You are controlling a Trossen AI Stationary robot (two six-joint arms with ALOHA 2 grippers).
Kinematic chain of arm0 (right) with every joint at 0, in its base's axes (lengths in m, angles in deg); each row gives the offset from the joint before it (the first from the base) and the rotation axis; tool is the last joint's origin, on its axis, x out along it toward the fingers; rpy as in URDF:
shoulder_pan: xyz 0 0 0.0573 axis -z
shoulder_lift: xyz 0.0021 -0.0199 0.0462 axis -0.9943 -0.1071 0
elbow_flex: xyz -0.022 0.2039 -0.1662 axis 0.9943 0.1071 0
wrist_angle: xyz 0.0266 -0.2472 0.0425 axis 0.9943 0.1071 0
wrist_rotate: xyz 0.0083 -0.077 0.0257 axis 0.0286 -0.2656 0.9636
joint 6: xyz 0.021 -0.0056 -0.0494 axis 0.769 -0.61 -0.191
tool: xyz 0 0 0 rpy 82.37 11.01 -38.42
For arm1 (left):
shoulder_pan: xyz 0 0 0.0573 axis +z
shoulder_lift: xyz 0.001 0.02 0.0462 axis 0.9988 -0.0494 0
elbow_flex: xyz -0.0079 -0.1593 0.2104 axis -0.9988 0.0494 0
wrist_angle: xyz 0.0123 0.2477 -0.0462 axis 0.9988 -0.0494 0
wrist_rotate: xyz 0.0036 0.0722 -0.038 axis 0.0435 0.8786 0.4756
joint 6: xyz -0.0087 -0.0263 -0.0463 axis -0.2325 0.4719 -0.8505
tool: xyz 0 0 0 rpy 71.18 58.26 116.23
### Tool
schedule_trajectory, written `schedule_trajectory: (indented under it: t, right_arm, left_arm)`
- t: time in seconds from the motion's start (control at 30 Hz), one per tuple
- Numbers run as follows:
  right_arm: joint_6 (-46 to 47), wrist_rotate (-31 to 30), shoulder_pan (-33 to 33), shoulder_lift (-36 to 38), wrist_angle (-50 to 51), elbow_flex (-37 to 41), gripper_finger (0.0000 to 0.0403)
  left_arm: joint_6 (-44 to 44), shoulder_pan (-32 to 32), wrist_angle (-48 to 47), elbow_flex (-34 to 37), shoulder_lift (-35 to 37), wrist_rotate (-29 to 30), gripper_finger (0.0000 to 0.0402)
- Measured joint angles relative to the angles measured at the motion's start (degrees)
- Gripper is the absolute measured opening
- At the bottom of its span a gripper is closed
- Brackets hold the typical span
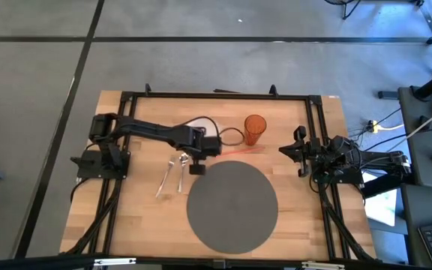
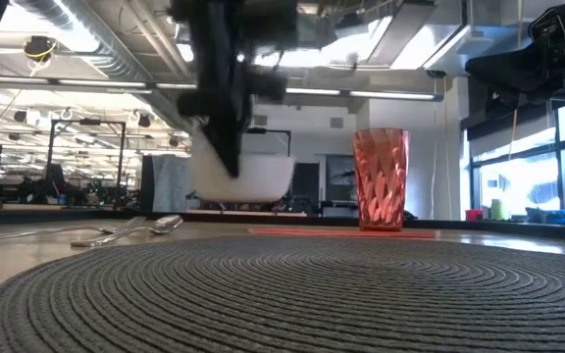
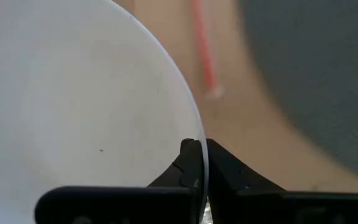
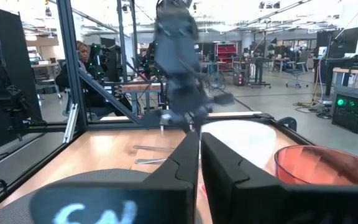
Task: Pick & Place Utensil
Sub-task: Put the bowl on the mat
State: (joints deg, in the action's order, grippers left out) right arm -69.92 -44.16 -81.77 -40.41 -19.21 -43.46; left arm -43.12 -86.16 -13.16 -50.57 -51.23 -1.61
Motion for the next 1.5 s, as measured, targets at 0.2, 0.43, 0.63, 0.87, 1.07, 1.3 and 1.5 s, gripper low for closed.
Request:
schedule_trajectory:
  t: [0.2, 0.43, 0.63, 0.87, 1.07, 1.3, 1.5]
  right_arm:
    - [0.0, 0.0, 0.0, 0.0, 0.0, 0.0, 0.0020]
    - [0.0, -0.1, 0.0, 0.0, 0.0, 0.0, 0.0020]
    - [0.0, -0.2, 0.0, 0.0, 0.0, 0.0, 0.0020]
    - [0.9, -0.2, 0.0, 0.0, -0.1, 0.0, 0.0020]
    - [1.1, -0.2, 0.0, 0.0, -0.1, 0.0, 0.0020]
    - [1.1, -0.2, 0.0, 0.0, -0.1, 0.0, 0.0020]
    - [1.1, -0.2, 0.0, 0.0, -0.1, 0.0, 0.0020]
  left_arm:
    - [-0.5, -8.0, -0.3, -7.9, -0.5, -0.8, 0.0003]
    - [0.0, -15.9, -0.8, -15.4, -8.8, -6.7, 0.0003]
    - [5.1, -20.9, -0.6, -24.5, -17.4, -12.4, 0.0003]
    - [7.0, -22.6, -1.6, -31.4, -22.1, -12.3, 0.0003]
    - [5.7, -22.4, -3.4, -31.4, -25.1, -13.4, 0.0003]
    - [6.1, -23.5, -3.6, -31.4, -26.4, -14.0, 0.0003]
    - [7.7, -23.8, -3.1, -31.4, -26.2, -14.2, 0.0003]
